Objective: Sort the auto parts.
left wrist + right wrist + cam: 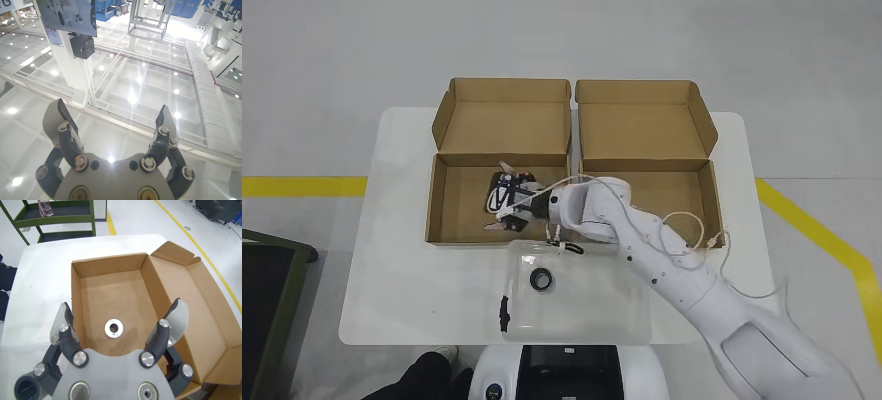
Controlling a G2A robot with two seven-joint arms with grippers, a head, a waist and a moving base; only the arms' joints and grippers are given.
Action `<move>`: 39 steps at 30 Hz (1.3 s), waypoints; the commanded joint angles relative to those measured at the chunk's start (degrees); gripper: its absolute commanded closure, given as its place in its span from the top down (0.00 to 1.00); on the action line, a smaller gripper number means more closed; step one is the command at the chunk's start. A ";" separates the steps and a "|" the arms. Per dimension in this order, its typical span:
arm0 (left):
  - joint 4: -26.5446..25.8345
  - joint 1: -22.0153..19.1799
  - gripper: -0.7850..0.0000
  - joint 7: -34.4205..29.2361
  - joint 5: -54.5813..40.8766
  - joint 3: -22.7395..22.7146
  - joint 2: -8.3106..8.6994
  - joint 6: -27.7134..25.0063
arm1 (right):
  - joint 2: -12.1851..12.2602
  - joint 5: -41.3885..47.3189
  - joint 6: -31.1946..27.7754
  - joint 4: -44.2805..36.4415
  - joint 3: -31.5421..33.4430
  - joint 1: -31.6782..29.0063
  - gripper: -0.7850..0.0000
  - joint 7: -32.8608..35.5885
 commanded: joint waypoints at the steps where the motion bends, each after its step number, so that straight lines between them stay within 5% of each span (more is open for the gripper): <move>1: 0.00 0.00 1.00 0.00 0.00 0.00 0.00 0.00 | 1.04 -0.33 -1.13 -4.58 2.34 -2.23 1.00 1.15; 13: 0.00 0.00 1.00 0.00 0.00 0.00 0.00 0.00 | 5.89 -2.86 -10.13 -24.34 11.69 -17.22 1.00 5.56; 23: 0.00 0.00 1.00 0.00 0.00 0.00 0.00 0.00 | 9.07 -8.04 -21.64 -32.26 14.80 -27.79 1.00 5.73; 39: 0.00 0.00 1.00 0.00 0.00 0.00 0.00 0.00 | 10.81 -18.69 -19.27 -30.69 14.01 -32.49 1.00 0.04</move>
